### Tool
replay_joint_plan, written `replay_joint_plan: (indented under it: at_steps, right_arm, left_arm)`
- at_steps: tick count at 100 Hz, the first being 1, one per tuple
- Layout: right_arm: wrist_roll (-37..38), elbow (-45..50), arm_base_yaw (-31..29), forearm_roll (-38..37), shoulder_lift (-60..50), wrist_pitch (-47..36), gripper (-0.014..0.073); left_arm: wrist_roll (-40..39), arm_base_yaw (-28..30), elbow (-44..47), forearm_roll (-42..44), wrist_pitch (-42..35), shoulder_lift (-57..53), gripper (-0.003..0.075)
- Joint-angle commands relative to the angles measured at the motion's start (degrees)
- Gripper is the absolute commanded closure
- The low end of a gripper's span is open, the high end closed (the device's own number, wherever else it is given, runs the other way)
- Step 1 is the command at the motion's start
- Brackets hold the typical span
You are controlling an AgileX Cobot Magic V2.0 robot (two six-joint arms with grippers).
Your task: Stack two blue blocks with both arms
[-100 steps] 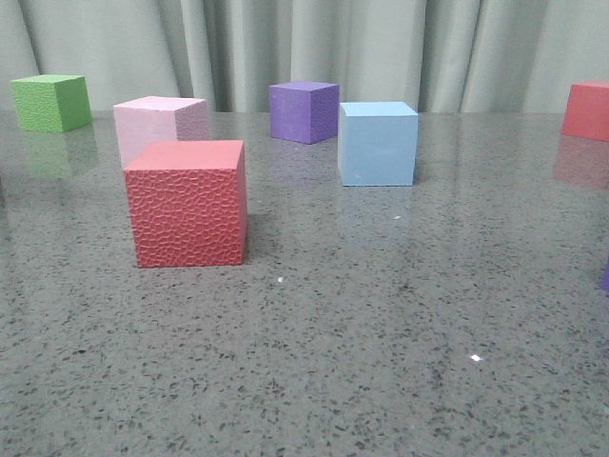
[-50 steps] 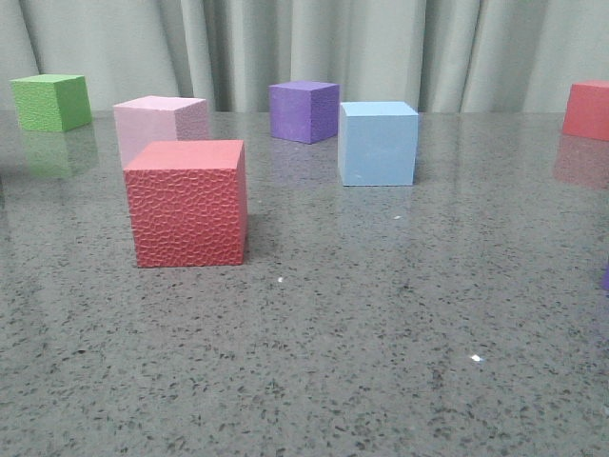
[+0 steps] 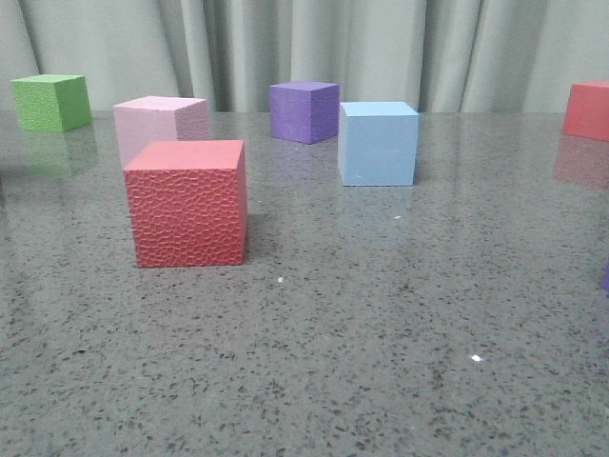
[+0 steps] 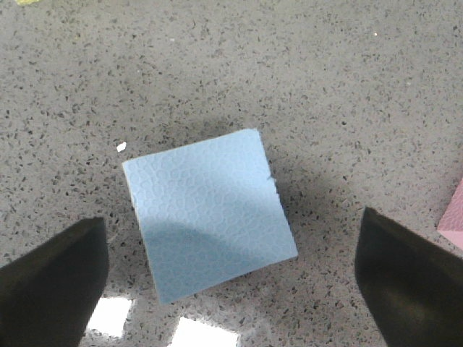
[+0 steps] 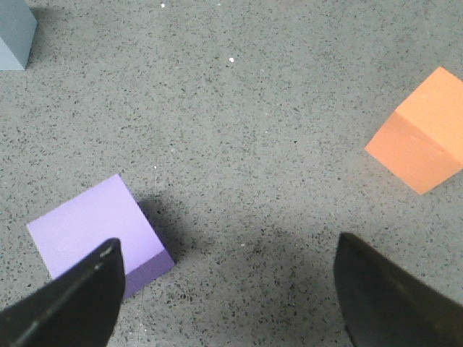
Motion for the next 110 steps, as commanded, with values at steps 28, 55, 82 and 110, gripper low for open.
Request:
replay_joint_plan:
  at_steps: [28, 55, 82, 110]
  right_arm:
    - [-0.65, -1.27, -0.3, -1.71, -0.13, -3.52, 0.0001]
    - [-0.65, -1.27, -0.3, -1.71, -0.13, -3.52, 0.0001]
    - [-0.65, -1.27, -0.3, -1.71, -0.13, -3.52, 0.0001]
    - [-0.65, -1.27, -0.3, -1.71, -0.13, -3.39, 0.0001]
  left_arm:
    - [-2.2, 0.06, -2.03, 1.22, -2.54, -1.9, 0.0062]
    - [-3.21, 0.06, -2.03, 1.45, -3.06, -1.9, 0.0068]
    - [-3.49, 0.06, -2.03, 2.22, -3.51, -1.12, 0.0068]
    - [-3.49, 0.06, -2.15, 2.22, -3.98, 3.49, 0.0068]
